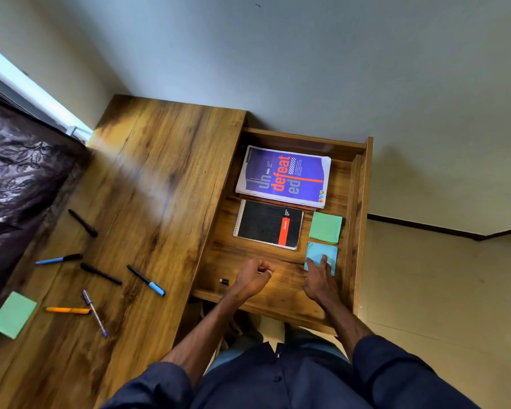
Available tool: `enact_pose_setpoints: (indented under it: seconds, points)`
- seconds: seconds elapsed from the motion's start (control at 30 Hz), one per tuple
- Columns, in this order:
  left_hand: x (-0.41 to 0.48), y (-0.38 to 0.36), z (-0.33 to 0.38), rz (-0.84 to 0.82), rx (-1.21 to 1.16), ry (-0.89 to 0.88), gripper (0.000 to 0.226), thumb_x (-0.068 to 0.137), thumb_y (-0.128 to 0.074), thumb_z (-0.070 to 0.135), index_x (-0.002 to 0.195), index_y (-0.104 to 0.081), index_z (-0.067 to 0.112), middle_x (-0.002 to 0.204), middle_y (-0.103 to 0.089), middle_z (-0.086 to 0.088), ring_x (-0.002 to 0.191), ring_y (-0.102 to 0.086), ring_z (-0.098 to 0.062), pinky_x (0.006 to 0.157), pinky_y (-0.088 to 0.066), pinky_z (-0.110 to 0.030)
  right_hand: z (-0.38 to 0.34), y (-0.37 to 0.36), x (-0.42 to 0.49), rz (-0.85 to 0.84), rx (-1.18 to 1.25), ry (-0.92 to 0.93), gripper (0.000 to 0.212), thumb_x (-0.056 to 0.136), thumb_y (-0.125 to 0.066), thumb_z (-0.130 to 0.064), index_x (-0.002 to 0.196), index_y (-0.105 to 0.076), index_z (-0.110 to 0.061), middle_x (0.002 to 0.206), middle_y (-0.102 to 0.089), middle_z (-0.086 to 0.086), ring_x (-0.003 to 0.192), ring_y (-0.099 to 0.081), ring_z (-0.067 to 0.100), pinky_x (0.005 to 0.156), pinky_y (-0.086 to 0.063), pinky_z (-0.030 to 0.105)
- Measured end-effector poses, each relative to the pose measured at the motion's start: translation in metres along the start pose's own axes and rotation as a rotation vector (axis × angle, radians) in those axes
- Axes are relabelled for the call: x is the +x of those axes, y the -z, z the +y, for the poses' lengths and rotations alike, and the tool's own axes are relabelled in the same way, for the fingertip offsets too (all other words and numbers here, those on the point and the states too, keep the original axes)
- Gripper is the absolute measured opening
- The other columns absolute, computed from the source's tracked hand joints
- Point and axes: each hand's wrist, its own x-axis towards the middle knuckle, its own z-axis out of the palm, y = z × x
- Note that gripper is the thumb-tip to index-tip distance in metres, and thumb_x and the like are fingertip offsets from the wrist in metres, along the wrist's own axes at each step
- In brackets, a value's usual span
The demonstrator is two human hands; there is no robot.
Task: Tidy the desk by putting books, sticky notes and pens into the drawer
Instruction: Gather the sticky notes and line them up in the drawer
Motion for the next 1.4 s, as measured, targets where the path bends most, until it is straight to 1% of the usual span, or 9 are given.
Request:
enact_pose_setpoints:
  seconds: [0.23,0.37,0.53,0.67,0.73,0.9,1.2,1.33,1.4]
  points:
    - [-0.010,0.010,-0.018,-0.015,-0.010,0.015,0.015,0.098,-0.061,0.013,0.110,-0.071,0.012,0.107,-0.068,0.004,0.105,-0.066,-0.015,0.095,-0.058,-0.041,-0.006,0.002,-0.005,0.035,0.035,-0.030,0.061,0.099,-0.058,-0.014,0.153,-0.030,-0.022,0.163,-0.008,0.015,0.148,-0.026,0.036,0.117,-0.039,0.048]
    - [-0.015,0.024,-0.020,0.051,-0.059,0.004,0.017,0.097,-0.061,0.011,0.110,-0.072,0.010,0.105,-0.070,0.001,0.100,-0.066,-0.014,0.093,-0.057,-0.039,-0.025,0.007,-0.009,0.192,0.170,0.020,0.053,0.100,-0.057,-0.015,0.150,-0.040,-0.017,0.160,-0.026,0.014,0.146,-0.034,0.032,0.119,-0.037,0.041]
    - [-0.027,0.060,-0.027,0.157,-0.098,-0.112,0.016,0.097,-0.062,0.012,0.109,-0.072,0.014,0.109,-0.072,0.002,0.098,-0.069,-0.012,0.081,-0.059,-0.026,-0.090,0.027,-0.022,0.482,0.383,0.257,0.033,0.091,-0.057,0.005,0.120,-0.067,-0.007,0.133,-0.055,0.012,0.123,-0.056,0.026,0.095,-0.053,0.033]
    - [-0.044,0.107,-0.046,0.240,-0.082,-0.198,0.018,0.097,-0.062,0.014,0.112,-0.070,0.017,0.108,-0.073,0.006,0.096,-0.069,-0.006,0.077,-0.050,-0.007,-0.172,0.037,-0.040,0.656,0.410,0.486,0.027,0.085,-0.055,0.006,0.104,-0.070,-0.007,0.109,-0.058,0.011,0.099,-0.061,0.024,0.080,-0.056,0.033]
    - [-0.053,0.138,-0.064,0.323,-0.061,-0.201,0.020,0.095,-0.062,0.014,0.113,-0.072,0.016,0.109,-0.075,0.005,0.096,-0.069,-0.005,0.077,-0.045,0.001,-0.222,0.034,-0.050,0.647,0.384,0.595,0.025,0.083,-0.057,0.002,0.102,-0.069,-0.009,0.106,-0.057,0.010,0.098,-0.061,0.026,0.082,-0.055,0.036]
    - [-0.087,0.218,-0.134,0.570,-0.111,-0.120,0.022,0.094,-0.060,0.014,0.110,-0.074,0.017,0.108,-0.077,0.003,0.100,-0.071,-0.010,0.091,-0.056,-0.028,-0.335,-0.001,-0.079,0.498,0.243,0.853,0.027,0.082,-0.056,-0.003,0.105,-0.068,-0.010,0.109,-0.057,0.008,0.096,-0.063,0.027,0.075,-0.056,0.038]
    - [-0.153,0.296,-0.286,0.899,-0.256,0.221,0.022,0.089,-0.058,0.006,0.105,-0.071,0.013,0.107,-0.075,-0.004,0.105,-0.068,-0.024,0.092,-0.051,-0.034,-0.465,-0.095,-0.117,0.188,-0.059,1.047,0.034,0.082,-0.053,0.003,0.113,-0.066,-0.005,0.121,-0.059,0.012,0.106,-0.062,0.035,0.080,-0.051,0.045]
    - [-0.175,0.317,-0.340,1.042,-0.068,0.326,0.025,0.088,-0.059,0.004,0.111,-0.067,0.009,0.117,-0.067,-0.010,0.117,-0.059,-0.030,0.101,-0.041,-0.034,-0.491,-0.122,-0.124,0.096,-0.110,1.146,0.031,0.080,-0.057,0.003,0.109,-0.068,-0.004,0.118,-0.059,0.015,0.100,-0.062,0.035,0.077,-0.052,0.044]
    - [-0.182,0.334,-0.366,1.041,0.096,0.367,0.032,0.091,-0.056,0.009,0.123,-0.060,0.007,0.131,-0.058,-0.012,0.128,-0.051,-0.030,0.110,-0.035,-0.035,-0.499,-0.131,-0.126,0.089,-0.147,1.179,0.019,0.085,-0.062,-0.004,0.102,-0.069,-0.008,0.113,-0.060,0.011,0.094,-0.063,0.030,0.070,-0.049,0.034]
